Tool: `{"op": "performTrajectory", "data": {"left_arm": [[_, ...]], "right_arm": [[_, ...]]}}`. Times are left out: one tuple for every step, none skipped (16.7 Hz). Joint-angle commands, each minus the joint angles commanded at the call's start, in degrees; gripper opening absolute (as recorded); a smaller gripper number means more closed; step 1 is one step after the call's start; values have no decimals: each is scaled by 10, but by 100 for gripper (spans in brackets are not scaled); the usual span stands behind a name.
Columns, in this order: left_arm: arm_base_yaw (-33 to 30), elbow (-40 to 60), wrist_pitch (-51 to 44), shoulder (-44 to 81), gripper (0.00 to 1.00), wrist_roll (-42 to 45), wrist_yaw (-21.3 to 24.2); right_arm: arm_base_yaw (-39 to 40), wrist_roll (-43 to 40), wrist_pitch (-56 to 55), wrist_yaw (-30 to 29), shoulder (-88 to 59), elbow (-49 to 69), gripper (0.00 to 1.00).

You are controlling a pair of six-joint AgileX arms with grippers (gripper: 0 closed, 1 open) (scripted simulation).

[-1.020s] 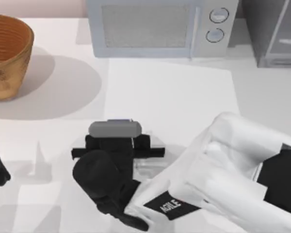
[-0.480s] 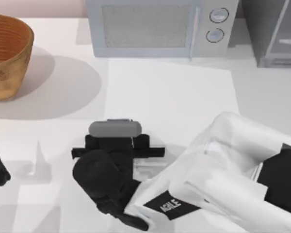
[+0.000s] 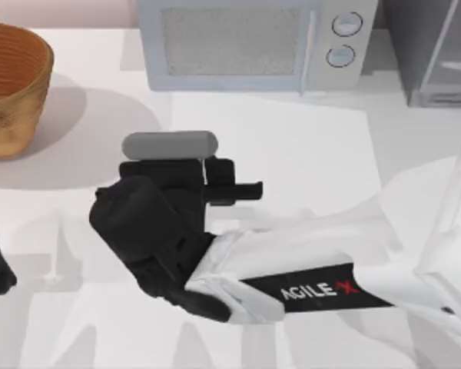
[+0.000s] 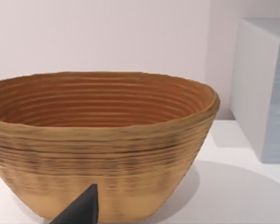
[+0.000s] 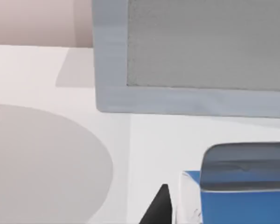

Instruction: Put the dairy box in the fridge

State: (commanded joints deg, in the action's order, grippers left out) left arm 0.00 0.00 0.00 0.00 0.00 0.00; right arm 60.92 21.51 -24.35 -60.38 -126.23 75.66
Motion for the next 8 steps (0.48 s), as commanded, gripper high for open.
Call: {"op": "performTrajectory", "data": {"left_arm": [[0,0,0,0,100,0,0],[0,0,0,0,100,0,0],[0,0,0,0,100,0,0],[0,0,0,0,100,0,0],[0,0,0,0,100,0,0],[0,0,0,0,100,0,0],[0,0,0,0,100,0,0],[0,0,0,0,100,0,0]], "right_arm": [[0,1,25,0,23,5,0],[0,1,45,0,42,10,0],[0,2,58,0,57,14,0],[1,3,66,0,65,18,0],[1,4,68,0,67,19,0],[1,4,68,0,67,19,0],[1,4,68,0,67,19,0],[1,5,66,0,66,18,0]]}}
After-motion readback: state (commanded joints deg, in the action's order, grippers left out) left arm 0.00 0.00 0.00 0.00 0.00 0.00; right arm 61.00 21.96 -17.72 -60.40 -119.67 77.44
